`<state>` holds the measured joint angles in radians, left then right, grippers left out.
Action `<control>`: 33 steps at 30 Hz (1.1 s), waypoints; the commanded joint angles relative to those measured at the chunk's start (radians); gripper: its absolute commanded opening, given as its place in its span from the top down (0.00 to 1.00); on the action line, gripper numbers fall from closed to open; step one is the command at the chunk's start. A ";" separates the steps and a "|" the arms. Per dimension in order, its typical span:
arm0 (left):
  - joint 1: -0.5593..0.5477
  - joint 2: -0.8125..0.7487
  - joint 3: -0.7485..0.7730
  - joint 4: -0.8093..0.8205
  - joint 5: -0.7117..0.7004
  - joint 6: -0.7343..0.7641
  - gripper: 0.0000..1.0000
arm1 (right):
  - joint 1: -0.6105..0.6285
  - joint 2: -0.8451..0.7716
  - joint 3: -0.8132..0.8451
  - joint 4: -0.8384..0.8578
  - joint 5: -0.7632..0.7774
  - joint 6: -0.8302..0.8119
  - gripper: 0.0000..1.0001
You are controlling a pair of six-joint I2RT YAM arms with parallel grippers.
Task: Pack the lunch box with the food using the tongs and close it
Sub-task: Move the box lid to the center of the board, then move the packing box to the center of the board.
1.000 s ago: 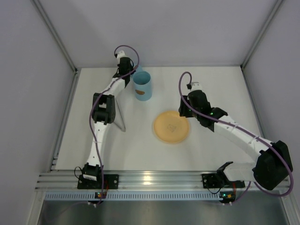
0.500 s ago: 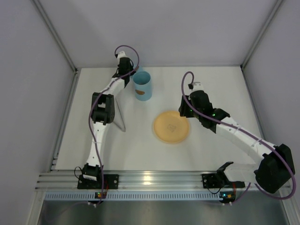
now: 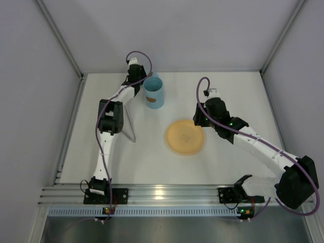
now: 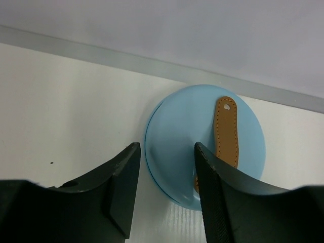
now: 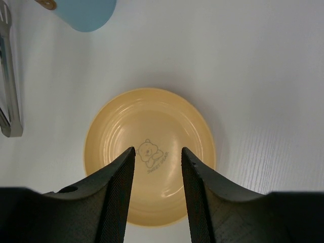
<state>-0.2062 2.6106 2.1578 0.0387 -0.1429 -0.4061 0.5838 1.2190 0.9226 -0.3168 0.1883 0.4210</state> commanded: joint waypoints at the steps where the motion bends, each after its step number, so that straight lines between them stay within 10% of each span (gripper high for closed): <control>1: -0.006 -0.101 -0.056 0.114 0.043 0.049 0.48 | -0.013 -0.012 0.024 0.048 0.002 0.001 0.59; 33: -0.182 -0.273 -0.297 0.256 -0.027 0.159 0.47 | -0.013 -0.127 -0.047 0.013 0.037 0.013 0.59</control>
<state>-0.3660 2.4042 1.8416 0.2329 -0.1135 -0.2977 0.5838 1.1378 0.8860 -0.3264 0.1967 0.4244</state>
